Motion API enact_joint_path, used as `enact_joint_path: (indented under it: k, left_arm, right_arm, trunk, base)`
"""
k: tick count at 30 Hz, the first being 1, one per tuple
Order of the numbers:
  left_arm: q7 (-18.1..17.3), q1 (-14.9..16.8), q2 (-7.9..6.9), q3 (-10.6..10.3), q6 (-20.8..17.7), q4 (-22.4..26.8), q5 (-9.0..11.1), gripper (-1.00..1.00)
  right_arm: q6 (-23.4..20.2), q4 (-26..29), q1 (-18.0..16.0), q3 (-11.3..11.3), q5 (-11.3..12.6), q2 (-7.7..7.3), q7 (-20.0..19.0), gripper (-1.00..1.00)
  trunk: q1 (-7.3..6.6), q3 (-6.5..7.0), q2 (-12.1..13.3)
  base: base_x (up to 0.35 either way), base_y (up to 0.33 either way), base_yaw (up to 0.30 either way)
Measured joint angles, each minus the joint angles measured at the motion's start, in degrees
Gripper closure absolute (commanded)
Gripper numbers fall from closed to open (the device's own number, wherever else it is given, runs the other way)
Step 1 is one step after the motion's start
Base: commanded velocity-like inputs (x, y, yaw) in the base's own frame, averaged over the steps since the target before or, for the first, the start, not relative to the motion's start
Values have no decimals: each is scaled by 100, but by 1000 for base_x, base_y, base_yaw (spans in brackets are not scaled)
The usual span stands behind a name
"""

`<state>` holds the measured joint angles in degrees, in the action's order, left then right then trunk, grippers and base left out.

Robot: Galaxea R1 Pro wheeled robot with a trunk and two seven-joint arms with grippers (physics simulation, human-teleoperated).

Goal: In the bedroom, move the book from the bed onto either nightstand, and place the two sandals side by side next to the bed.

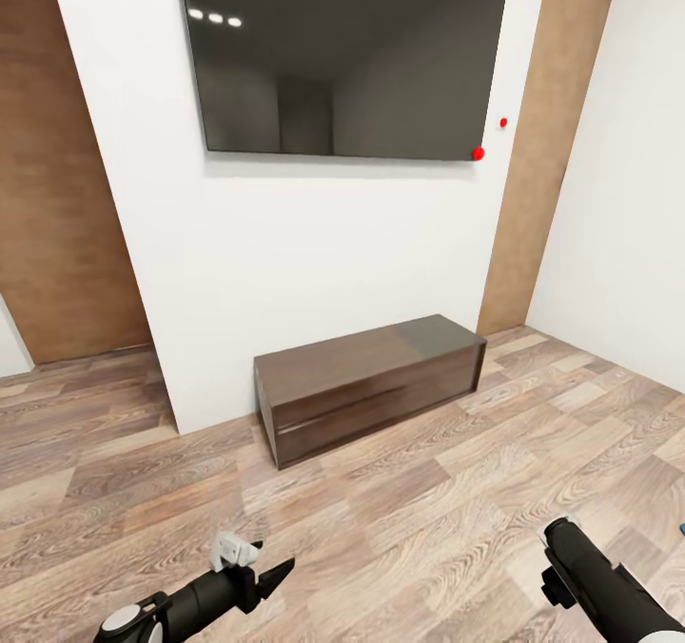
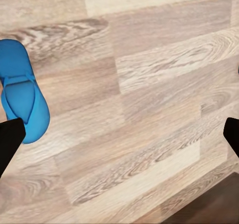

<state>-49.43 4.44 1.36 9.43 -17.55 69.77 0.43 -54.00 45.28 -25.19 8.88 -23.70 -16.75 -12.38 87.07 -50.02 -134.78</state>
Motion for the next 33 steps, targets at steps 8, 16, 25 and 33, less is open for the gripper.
enact_joint_path:
  k: [8, 16, 25, 33]
  left_arm:
    - [10, 0, -2, 45, 14, -159, -5, -100]
    - [11, 0, -2, 49, 14, -259, -6, -100]
    - [11, 0, -2, 49, 14, -275, -5, -100]
    - [11, 0, 5, 44, 14, -283, -8, -100]
  right_arm:
    - [6, 54, -3, 5, 42, 194, -8, -100]
    - [8, 59, -1, -2, 35, 351, -17, -100]
    - [8, 61, 0, -3, 114, 364, -18, -100]
    - [9, 61, -2, -3, 117, 363, -17, -100]
  trunk:
    - [176, -144, -321]
    - [352, -287, -642]
    - [473, -465, -849]
    - [493, -643, -859]
  base:
    - [0, 0, 0]
    - [0, 0, 0]
    - [0, 0, 0]
    - [0, 0, 0]
